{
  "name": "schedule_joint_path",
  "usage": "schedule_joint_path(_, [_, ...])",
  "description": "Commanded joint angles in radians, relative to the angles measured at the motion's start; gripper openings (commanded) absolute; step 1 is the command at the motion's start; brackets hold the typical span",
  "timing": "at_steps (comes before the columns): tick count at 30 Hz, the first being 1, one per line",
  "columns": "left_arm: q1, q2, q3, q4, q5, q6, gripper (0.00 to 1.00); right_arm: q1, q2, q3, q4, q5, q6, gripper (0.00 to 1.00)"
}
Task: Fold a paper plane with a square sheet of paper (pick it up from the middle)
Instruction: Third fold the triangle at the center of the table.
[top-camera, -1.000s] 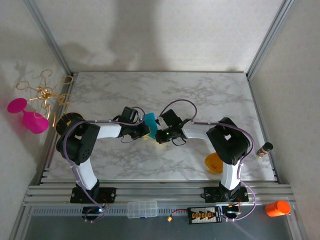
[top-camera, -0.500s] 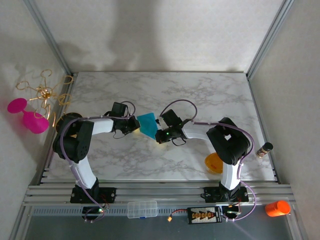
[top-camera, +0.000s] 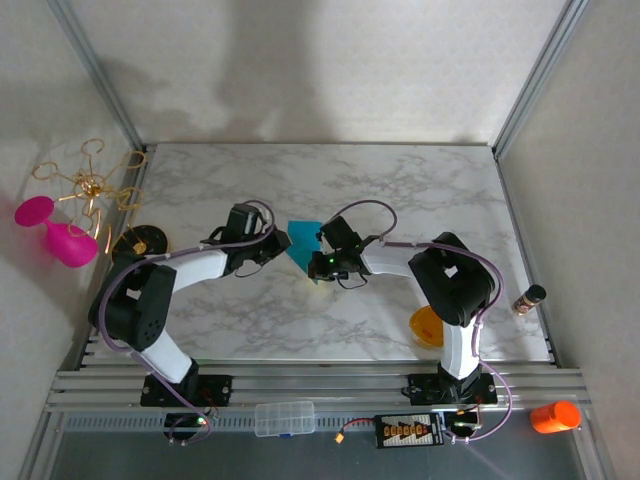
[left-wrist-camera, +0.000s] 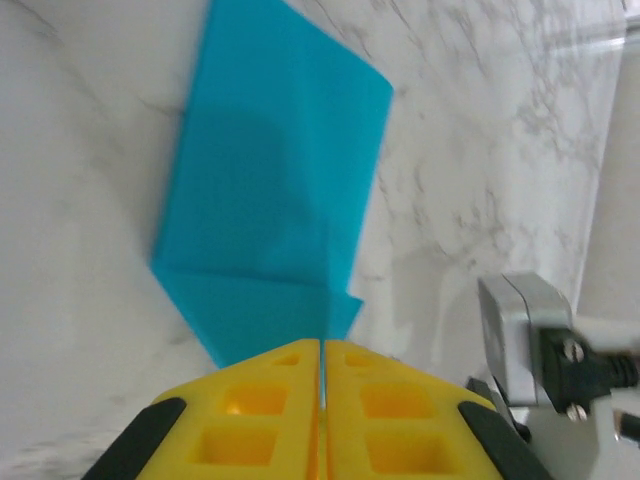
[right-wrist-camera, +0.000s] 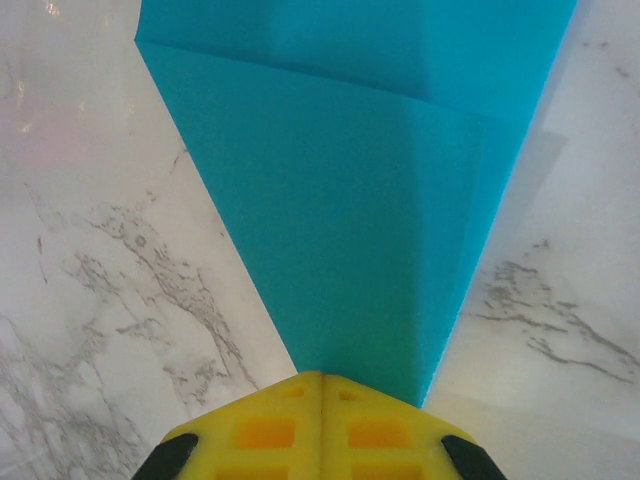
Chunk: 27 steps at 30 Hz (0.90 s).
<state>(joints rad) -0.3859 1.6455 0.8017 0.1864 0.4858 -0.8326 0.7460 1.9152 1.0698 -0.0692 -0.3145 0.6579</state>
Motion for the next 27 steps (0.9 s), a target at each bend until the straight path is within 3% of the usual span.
schedule_joint_path(1, [-0.036,0.05,-0.002,0.084,-0.018,-0.049,0.1,0.002,0.021,0.008,0.0,0.001,0.056,0.0])
schedule_joint_path(9, [-0.053,0.172,0.083,0.007,-0.084,0.015,0.08,0.001,0.001,-0.02,0.011,0.018,0.056,0.0])
schedule_joint_path(20, [-0.05,0.227,0.106,-0.099,-0.144,0.075,0.06,0.0,-0.067,0.02,0.088,-0.025,-0.005,0.02])
schedule_joint_path(27, [-0.051,0.224,0.106,-0.114,-0.15,0.083,0.06,-0.001,0.012,0.089,0.081,-0.009,-0.009,0.01])
